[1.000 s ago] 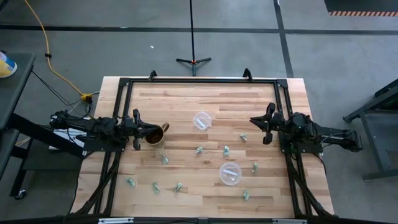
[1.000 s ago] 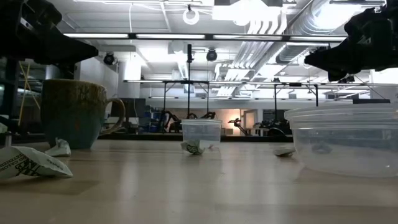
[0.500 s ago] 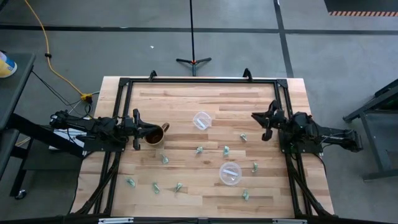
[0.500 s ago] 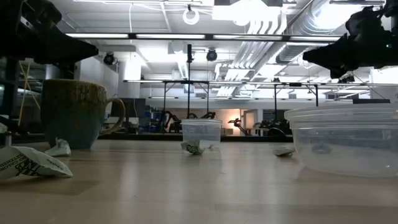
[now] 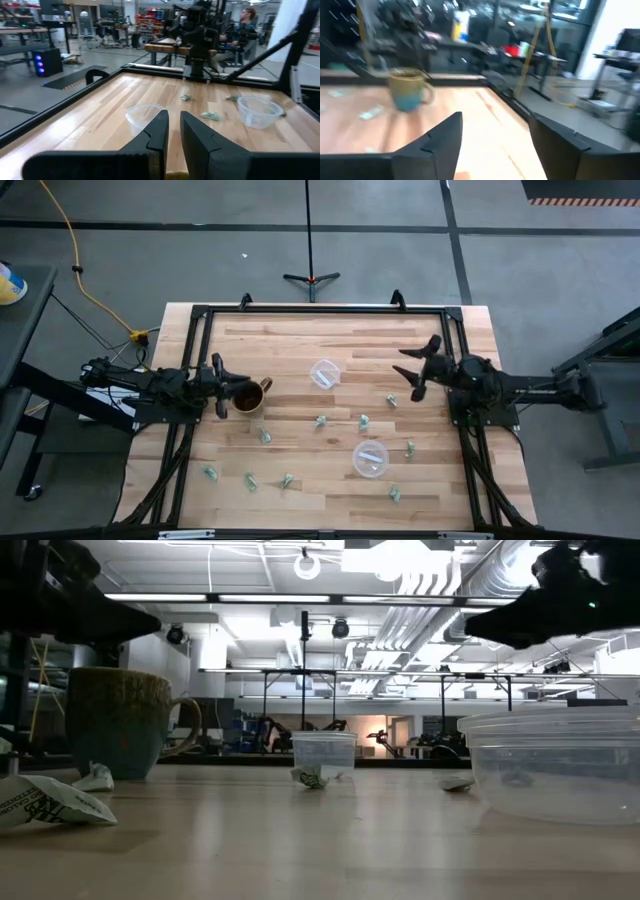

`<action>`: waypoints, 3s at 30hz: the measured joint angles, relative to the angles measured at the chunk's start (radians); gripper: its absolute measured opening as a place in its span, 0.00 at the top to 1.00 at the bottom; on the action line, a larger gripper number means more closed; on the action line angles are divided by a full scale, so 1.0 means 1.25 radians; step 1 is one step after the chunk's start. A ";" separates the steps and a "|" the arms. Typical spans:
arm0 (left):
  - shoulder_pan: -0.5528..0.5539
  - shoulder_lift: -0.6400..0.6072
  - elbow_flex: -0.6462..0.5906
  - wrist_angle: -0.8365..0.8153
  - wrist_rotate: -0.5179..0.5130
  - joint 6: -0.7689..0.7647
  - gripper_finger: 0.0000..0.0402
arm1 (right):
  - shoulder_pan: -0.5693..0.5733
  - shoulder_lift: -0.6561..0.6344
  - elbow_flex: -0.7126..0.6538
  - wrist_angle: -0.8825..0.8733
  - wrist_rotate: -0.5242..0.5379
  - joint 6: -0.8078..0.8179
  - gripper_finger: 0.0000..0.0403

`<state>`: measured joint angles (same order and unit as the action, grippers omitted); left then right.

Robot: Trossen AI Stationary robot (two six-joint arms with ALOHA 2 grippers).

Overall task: Pick and place Stevia / Truvia into bins
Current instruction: Put the stevia packet into the top transparent container

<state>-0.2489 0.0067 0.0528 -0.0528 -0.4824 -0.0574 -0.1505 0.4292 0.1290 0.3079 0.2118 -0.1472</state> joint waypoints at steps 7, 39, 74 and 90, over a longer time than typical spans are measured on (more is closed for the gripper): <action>0.000 0.000 0.000 0.000 -0.028 0.000 0.79 | 0.000 0.179 0.198 -0.314 -0.006 0.107 0.42; 0.000 0.000 0.000 -0.001 -0.028 0.000 0.79 | 0.027 0.672 0.239 -0.481 -0.188 0.242 0.44; 0.000 0.000 0.000 -0.002 -0.028 0.000 0.79 | -0.008 0.877 0.358 0.257 -0.168 -0.059 0.99; 0.000 0.000 0.000 -0.002 -0.028 0.000 0.79 | -0.069 1.015 0.601 -0.033 -0.254 -0.029 0.99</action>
<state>-0.2489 0.0071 0.0525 -0.0559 -0.5175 -0.0578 -0.2363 1.6978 0.8799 0.2664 -0.1062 -0.1837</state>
